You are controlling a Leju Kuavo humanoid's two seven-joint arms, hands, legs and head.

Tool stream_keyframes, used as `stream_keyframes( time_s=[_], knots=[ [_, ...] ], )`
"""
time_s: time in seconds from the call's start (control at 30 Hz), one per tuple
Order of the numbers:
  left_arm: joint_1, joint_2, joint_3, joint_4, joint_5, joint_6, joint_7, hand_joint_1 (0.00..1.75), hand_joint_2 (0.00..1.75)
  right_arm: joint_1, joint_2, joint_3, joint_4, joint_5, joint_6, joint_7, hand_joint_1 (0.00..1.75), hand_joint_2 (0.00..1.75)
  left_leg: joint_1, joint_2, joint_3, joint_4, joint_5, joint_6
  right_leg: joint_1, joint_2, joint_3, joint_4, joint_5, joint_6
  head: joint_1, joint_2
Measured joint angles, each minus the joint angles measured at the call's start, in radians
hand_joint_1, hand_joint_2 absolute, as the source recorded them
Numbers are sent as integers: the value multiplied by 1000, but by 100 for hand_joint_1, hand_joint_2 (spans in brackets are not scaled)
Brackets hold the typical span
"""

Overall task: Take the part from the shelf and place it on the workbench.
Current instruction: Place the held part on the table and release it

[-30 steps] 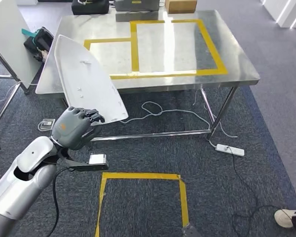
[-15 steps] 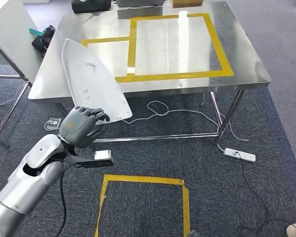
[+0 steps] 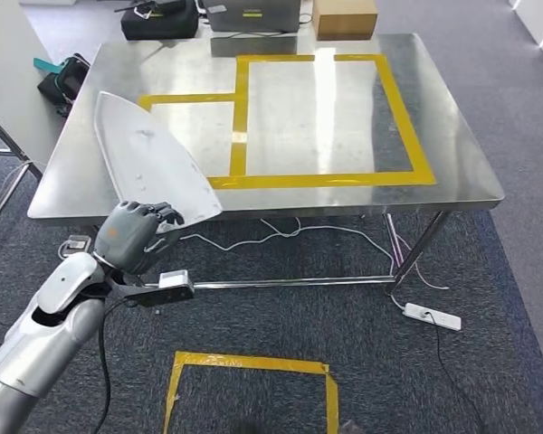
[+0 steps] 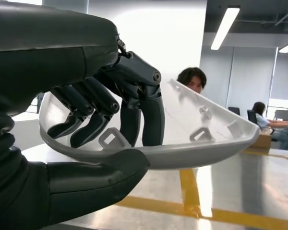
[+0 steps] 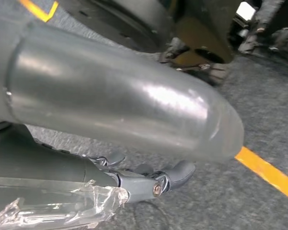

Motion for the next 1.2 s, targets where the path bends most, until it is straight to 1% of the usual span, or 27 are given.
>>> stream_keyframes(
  time_s=[0.03,0.07,0.1,0.13,0.17,0.2,0.23,0.27,0.3,0.33,0.37,0.4,0.47,0.53,0.63,0.67,0.73,0.83,0.87,0.9,0.93,0.97,1.03,1.07,1.1,1.13,1.2],
  knots=[
    [1,0,3,2,2,2,-2,175,175,-3,-2,0,-1,0,0,0,0,0,1,0,12,2,-10,5,0,-7,-44,71,2,7,1,0],
    [2,0,4,4,4,3,-3,175,175,-4,-2,0,-1,0,0,0,0,0,1,0,23,2,-23,10,0,-14,-93,141,-13,13,2,0],
    [5,0,4,7,5,3,-5,175,175,-4,-2,0,-1,-1,0,0,0,0,1,0,35,2,-34,14,0,-18,-140,193,-52,16,2,0],
    [8,0,4,9,9,4,-8,175,175,-3,-2,0,-1,-1,0,0,0,0,1,0,48,2,-45,17,0,-19,-179,220,-102,15,4,0],
    [13,-1,6,11,16,4,-11,175,175,-1,-2,0,-1,-2,-1,1,0,0,0,-1,62,2,-57,19,1,-20,-207,221,-145,12,5,0],
    [18,-2,8,13,24,4,-15,175,175,1,-3,0,-1,-2,-2,1,0,0,-2,-2,77,2,-69,21,2,-19,-224,196,-161,7,6,0],
    [23,-2,12,13,35,4,-19,175,175,3,-3,0,-1,-3,-3,2,0,0,-4,-3,93,2,-81,21,3,-19,-232,152,-140,2,7,0],
    [29,-3,17,14,48,4,-25,175,175,5,-3,0,-1,-3,-5,2,0,0,-6,-4,106,2,-92,22,6,-19,-234,91,-79,-6,7,0],
    [34,-4,22,15,61,4,-31,175,175,8,-3,0,-1,-3,-7,2,0,0,-9,-5,116,4,-102,21,8,-17,-234,28,8,-13,6,0],
    [40,-6,26,15,74,5,-36,175,175,10,-4,0,-1,-3,-9,2,0,0,-11,-5,123,4,-110,20,11,-14,-232,-20,81,-18,6,0],
    [46,-7,31,16,85,5,-42,175,175,12,-4,0,-1,-2,-11,2,0,0,-12,-7,126,6,-115,18,13,-12,-229,-50,136,-22,6,0],
    [51,-8,36,16,95,4,-46,175,175,13,-5,1,-1,-2,-11,3,0,0,-13,-8,127,8,-119,15,14,-11,-226,-62,160,-24,5,0],
    [57,-9,50,16,114,4,-53,175,175,12,-4,1,-1,-2,-11,2,0,0,-16,-8,127,14,-130,6,8,-12,-214,-66,161,-26,6,0],
    [58,-10,65,15,131,1,-56,175,175,9,-3,1,-1,-2,-12,1,0,0,-13,-1,105,63,-164,-13,-3,-13,-203,-69,159,-31,4,0],
    [63,-12,79,15,155,-12,-57,175,175,10,-3,1,-1,-2,-12,1,0,0,13,10,-2,262,-252,-44,-11,-14,-193,-69,147,-30,3,0],
    [66,-13,82,16,163,-21,-56,175,175,11,-3,1,-1,-2,-11,1,0,0,21,12,-31,309,-263,-51,-14,-14,-188,-68,142,-26,3,0],
    [71,-14,85,17,173,-33,-56,175,175,13,-3,1,-1,-2,-11,1,0,0,30,14,-51,336,-259,-59,-18,-15,-183,-67,136,-21,3,0],
    [71,-14,86,17,175,-36,-56,175,175,14,-3,1,-1,-2,-11,1,0,0,33,14,-49,329,-249,-61,-19,-15,-180,-66,135,-20,3,0],
    [71,-14,87,17,175,-39,-56,175,175,14,-3,1,-1,-1,-11,1,0,0,34,14,-43,312,-236,-62,-21,-15,-178,-66,133,-18,3,0],
    [71,-15,90,17,175,-42,-55,175,175,14,-3,1,-1,-1,-11,1,0,0,37,14,-31,282,-212,-65,-24,-15,-174,-65,128,-16,3,0],
    [69,-15,94,17,175,-47,-55,175,175,13,-3,1,-1,0,-11,1,0,0,41,17,0,214,-170,-70,-27,-15,-167,-65,119,-11,3,0],
    [62,-16,98,18,173,-55,-54,175,175,11,-3,1,-1,0,-11,1,0,0,44,21,36,136,-143,-69,-29,-15,-158,-68,103,-2,0,0],
    [46,-18,103,20,165,-68,-51,175,175,7,-3,1,-2,1,-10,1,0,0,46,26,98,18,-122,-58,-32,-18,-130,-69,86,23,-7,0],
    [41,-19,103,21,160,-73,-49,175,175,6,-3,1,-2,1,-9,1,0,0,46,25,114,5,-136,-45,-32,-20,-120,-67,80,34,-9,0],
    [39,-19,103,21,159,-75,-49,175,175,5,-3,1,-2,1,-9,1,0,0,46,23,127,4,-138,-36,-33,-21,-118,-49,82,40,-9,0],
    [38,-19,103,23,158,-76,-48,175,175,4,-3,1,-2,1,-9,1,0,0,45,23,142,4,-141,-27,-34,-22,-136,-10,77,43,-8,0],
    [35,-19,103,25,157,-77,-47,175,175,3,-3,2,-2,1,-9,1,0,0,42,22,165,4,-154,-15,-32,-23,-224,126,53,44,-7,0]
  ],
)
